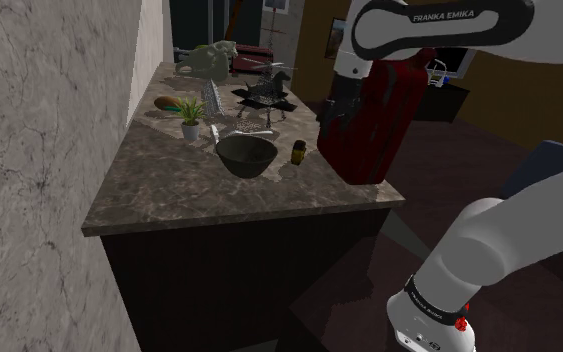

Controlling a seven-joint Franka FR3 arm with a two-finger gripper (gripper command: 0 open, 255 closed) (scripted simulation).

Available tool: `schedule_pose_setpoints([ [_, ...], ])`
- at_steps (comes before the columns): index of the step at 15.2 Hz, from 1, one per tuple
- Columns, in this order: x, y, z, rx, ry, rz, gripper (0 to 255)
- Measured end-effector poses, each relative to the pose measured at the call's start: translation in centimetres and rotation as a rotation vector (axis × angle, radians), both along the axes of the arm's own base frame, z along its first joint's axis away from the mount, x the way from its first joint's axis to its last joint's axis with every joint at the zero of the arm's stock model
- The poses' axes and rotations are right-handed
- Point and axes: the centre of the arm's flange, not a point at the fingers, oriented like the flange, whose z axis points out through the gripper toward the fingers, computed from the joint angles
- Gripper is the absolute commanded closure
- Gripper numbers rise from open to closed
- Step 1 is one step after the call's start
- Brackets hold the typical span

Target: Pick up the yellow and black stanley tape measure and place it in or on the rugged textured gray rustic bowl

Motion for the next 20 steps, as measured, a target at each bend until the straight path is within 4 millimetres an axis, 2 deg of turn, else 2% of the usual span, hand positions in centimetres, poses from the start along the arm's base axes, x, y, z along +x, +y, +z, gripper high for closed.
schedule_pose_setpoints([
  [2, 2.4, -1.1, -1.2, 0.003, 0.001, -0.028, 0],
  [5, 5.7, -1.8, -2.9, 0.007, 0.005, -0.071, 0],
  [13, 14.7, -6.3, -7.3, 0.018, 0.011, -0.186, 0],
  [15, 15.5, -6.6, -8.2, 0.019, 0.013, -0.199, 0],
  [20, 15.8, -6.6, -10.9, 0.019, 0.013, -0.203, 0],
])
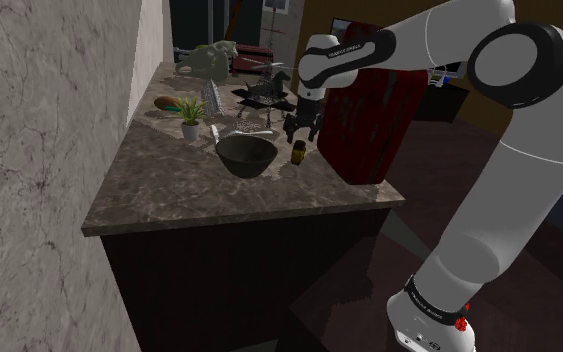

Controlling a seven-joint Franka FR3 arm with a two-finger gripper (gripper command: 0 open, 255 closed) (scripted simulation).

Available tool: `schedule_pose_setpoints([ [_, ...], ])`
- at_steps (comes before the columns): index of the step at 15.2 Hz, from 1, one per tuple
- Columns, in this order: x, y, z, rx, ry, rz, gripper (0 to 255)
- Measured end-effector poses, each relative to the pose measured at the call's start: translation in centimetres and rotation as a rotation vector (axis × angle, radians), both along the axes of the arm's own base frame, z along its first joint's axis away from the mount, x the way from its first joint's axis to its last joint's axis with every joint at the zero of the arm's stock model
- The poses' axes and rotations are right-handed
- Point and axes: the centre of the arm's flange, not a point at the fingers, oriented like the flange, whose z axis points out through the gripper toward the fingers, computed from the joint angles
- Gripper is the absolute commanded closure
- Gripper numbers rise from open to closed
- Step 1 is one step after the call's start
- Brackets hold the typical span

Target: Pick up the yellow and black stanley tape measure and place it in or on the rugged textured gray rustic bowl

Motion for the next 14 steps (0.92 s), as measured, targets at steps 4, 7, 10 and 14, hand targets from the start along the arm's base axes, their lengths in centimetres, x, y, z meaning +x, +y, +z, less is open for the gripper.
schedule_pose_setpoints([
  [4, -0.03, -0.05, -1.20, 0.000, 0.000, 0.000, 0],
  [7, -0.02, -0.06, -1.26, 0.000, 0.000, 0.000, 0],
  [10, -0.01, -0.07, -1.20, 0.000, -0.002, 0.000, 255],
  [14, 0.00, -0.10, -1.04, 0.000, -0.003, -0.001, 255],
])
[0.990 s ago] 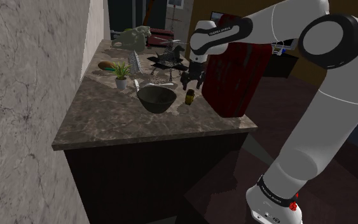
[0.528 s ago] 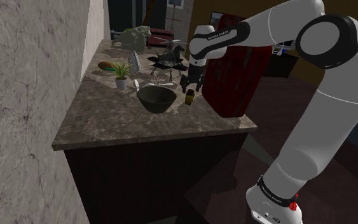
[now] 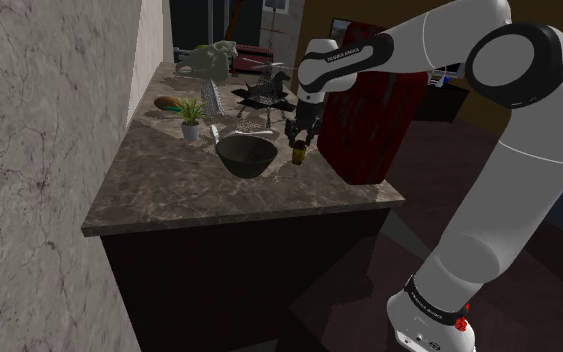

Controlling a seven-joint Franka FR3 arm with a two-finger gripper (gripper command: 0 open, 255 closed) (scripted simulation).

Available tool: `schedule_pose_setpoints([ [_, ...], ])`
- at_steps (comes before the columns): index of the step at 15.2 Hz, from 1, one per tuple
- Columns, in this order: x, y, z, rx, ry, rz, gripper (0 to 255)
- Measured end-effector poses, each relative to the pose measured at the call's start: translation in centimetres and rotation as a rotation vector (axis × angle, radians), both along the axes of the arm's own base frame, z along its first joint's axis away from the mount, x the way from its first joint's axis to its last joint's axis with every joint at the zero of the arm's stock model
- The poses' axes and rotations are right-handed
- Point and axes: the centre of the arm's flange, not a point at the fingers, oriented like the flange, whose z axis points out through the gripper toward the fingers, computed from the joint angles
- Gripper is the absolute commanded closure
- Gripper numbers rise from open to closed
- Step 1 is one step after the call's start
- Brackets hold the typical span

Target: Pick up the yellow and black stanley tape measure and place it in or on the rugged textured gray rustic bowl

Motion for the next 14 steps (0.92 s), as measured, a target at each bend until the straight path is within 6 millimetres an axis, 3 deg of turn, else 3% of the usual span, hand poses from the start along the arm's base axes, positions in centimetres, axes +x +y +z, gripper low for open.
schedule_pose_setpoints([
  [6, 0.0, 0.0, 0.1, 0.000, 0.001, 0.000, 255],
  [14, 0.0, 0.0, 4.0, 0.001, 0.003, 0.000, 255],
])
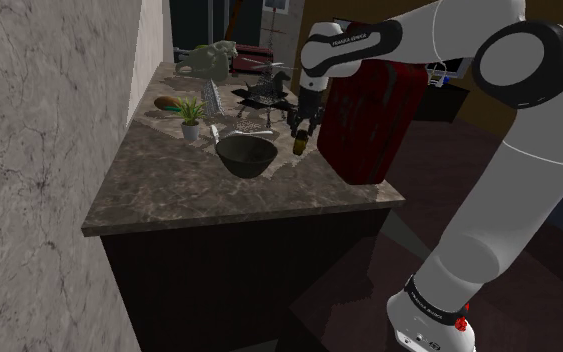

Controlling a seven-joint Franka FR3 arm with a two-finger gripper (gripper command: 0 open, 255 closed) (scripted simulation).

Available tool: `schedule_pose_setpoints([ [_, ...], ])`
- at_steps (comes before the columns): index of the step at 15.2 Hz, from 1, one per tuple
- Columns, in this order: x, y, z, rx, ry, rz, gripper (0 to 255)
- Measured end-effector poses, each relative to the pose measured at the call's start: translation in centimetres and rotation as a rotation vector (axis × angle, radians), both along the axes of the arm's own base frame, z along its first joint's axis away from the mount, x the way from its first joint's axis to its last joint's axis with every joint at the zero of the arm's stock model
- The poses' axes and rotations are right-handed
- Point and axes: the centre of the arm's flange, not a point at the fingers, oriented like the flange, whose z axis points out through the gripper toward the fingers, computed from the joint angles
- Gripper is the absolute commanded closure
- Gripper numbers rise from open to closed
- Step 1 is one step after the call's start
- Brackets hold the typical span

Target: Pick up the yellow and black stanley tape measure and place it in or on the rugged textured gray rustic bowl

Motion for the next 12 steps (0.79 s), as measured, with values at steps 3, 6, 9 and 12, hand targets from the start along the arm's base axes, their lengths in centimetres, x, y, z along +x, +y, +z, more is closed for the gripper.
schedule_pose_setpoints([
  [3, 0.0, 0.1, 1.7, 0.000, 0.000, 0.000, 255],
  [6, 0.0, 0.0, 3.1, 0.000, 0.000, 0.000, 255],
  [9, 0.0, 0.0, 4.7, 0.000, 0.000, 0.000, 255],
  [12, 0.0, 0.1, 6.3, 0.000, 0.000, 0.000, 255],
])
